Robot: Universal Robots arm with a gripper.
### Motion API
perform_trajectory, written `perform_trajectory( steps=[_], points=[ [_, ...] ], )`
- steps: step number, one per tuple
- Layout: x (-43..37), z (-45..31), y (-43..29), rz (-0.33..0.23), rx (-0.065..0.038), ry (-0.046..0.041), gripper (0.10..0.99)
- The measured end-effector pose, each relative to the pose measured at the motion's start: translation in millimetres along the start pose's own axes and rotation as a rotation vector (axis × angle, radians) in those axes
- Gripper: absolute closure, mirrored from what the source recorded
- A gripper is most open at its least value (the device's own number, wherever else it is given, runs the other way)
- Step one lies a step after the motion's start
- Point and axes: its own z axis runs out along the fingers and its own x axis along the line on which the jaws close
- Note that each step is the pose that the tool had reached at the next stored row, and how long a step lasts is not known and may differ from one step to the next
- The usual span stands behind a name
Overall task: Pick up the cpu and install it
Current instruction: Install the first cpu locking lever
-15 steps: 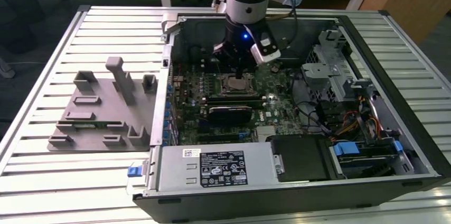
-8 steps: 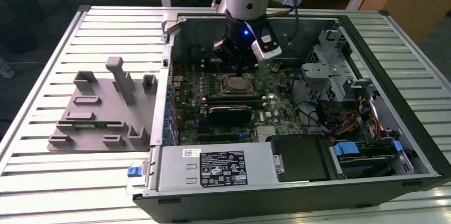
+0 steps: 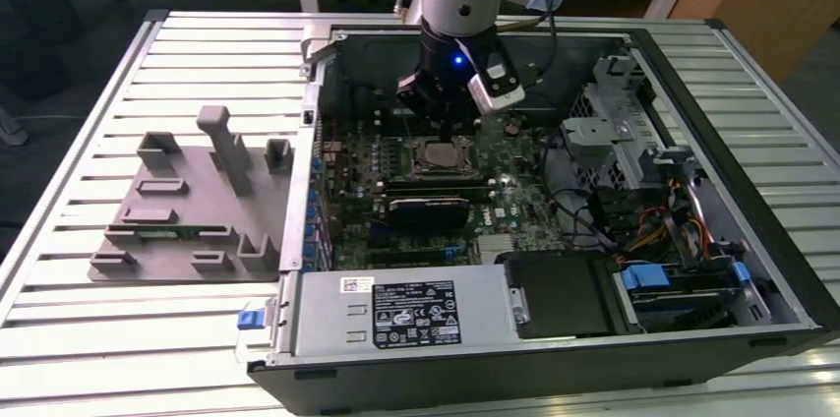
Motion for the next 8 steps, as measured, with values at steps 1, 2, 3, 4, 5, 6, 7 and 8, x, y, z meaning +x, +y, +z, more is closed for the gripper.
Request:
perform_trajectory(
  steps=[1,2,3,4,5,6,7,8],
  points=[
    [0.0,0.0,0.0,0.0,0.0,0.0001,0.98],
    [0.0,-0.1,0.0,0.0,0.0,0.0001,0.98],
    [0.0,-0.1,0.0,0.0,0.0,0.0001,0.98],
    [0.0,-0.1,0.0,0.0,0.0,0.0001,0.98],
    [0.0,-0.1,0.0,0.0,0.0,0.0,0.98],
    [0.1,-0.1,0.0,0.0,0.0,0.0,0.98],
    [0.5,-0.1,0.0,0.0,0.0,0.0001,0.98],
    [1.1,-0.2,-0.1,0.0,0.0,0.0001,0.98]
  ],
)
